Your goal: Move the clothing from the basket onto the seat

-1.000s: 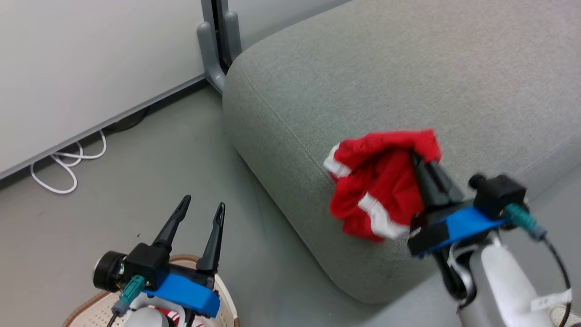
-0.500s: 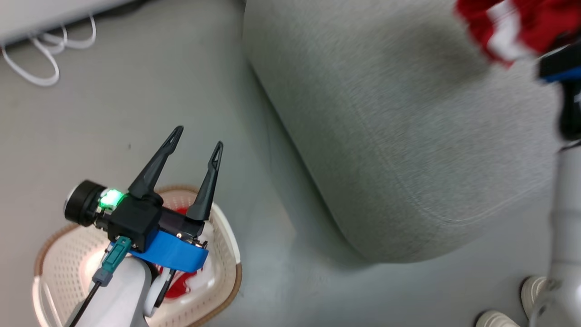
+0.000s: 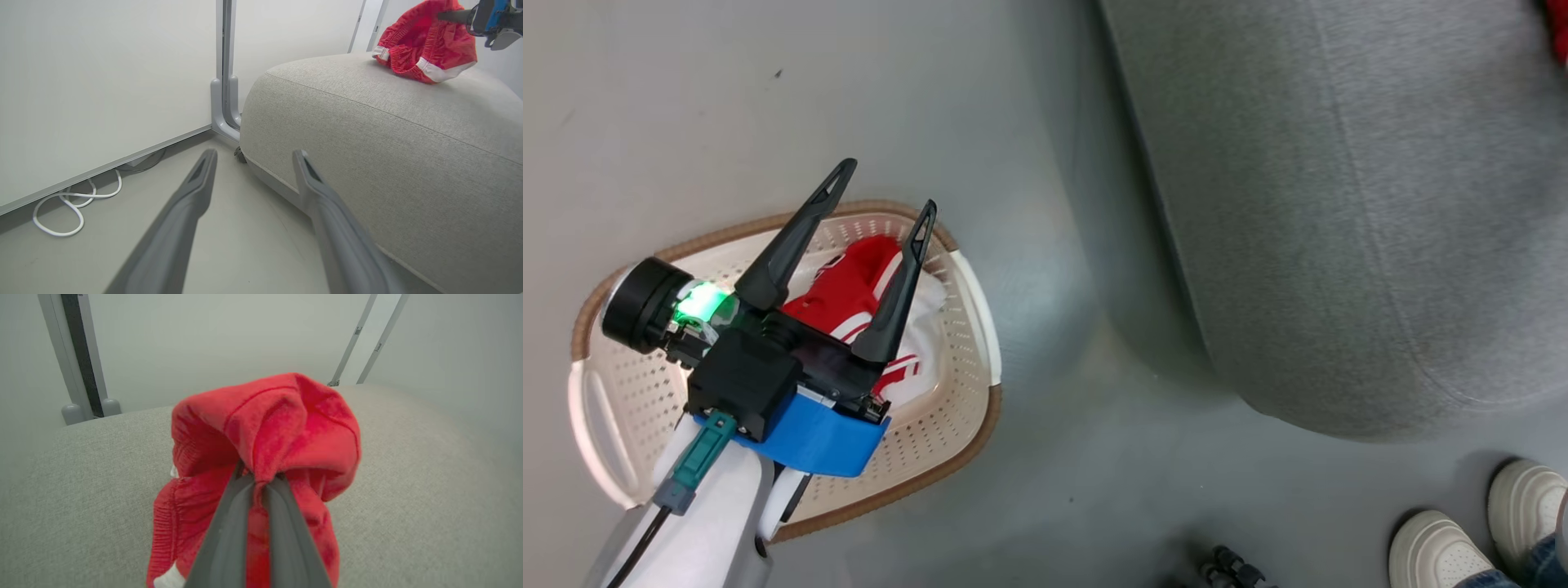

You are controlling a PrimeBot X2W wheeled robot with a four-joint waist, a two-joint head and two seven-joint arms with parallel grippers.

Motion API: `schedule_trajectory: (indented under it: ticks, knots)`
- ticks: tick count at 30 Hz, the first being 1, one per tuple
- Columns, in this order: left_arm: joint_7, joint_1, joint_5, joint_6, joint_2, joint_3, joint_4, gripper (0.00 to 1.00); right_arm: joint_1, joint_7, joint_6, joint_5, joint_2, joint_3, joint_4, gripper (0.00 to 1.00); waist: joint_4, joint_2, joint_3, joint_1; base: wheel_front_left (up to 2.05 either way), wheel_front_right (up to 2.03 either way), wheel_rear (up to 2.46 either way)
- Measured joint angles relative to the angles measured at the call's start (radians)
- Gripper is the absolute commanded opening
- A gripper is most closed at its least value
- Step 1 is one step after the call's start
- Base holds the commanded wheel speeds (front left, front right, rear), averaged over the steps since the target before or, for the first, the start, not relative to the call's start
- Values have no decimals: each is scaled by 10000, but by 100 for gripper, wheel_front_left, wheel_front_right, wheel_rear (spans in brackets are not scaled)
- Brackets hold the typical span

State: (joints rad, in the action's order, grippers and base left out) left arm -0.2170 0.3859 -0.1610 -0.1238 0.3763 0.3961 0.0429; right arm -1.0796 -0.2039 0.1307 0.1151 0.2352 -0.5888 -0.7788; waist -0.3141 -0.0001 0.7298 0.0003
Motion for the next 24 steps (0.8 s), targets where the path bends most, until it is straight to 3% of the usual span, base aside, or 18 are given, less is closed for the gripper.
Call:
schedule_trajectory:
  ticks: [2, 3, 5, 6, 7, 16, 24]
  knots:
    - [21, -2, -6, 13, 38, -13, 71, 100, -1, -12, 0, 236, 12, -234, -479, 0, 149, 0, 111, 0, 0, 0, 0]
    - [29, -6, -13, 35, 56, -17, 77, 100, -5, -42, 0, 326, 13, -360, -662, 8, 211, 0, 137, 0, 0, 0, 0]
    - [27, -54, -65, 90, 81, -40, 65, 100, -9, -142, 0, 531, 17, -499, -936, 44, 279, 0, 98, 0, 0, 0, 0]
    - [27, -72, -69, 98, 84, -56, 71, 100, -12, -186, 0, 602, 19, -570, -1014, 86, 294, 0, 52, -1, 0, 0, 0]
    - [25, -77, -92, 102, 84, -63, 67, 100, -13, -255, 0, 723, 42, -631, -1085, 100, 306, 0, 3, -1, 0, 0, 0]
    - [-165, -129, -347, 173, -117, 54, -433, 100, -21, -458, 0, 1538, 46, -441, -1553, 100, 327, 0, -579, -1, 0, 0, 0]
    - [-416, -372, -817, 113, -880, 249, -1703, 100, 882, -543, 0, 2370, 155, -291, -1402, 100, 548, 0, -1855, -3, 0, 0, 0]
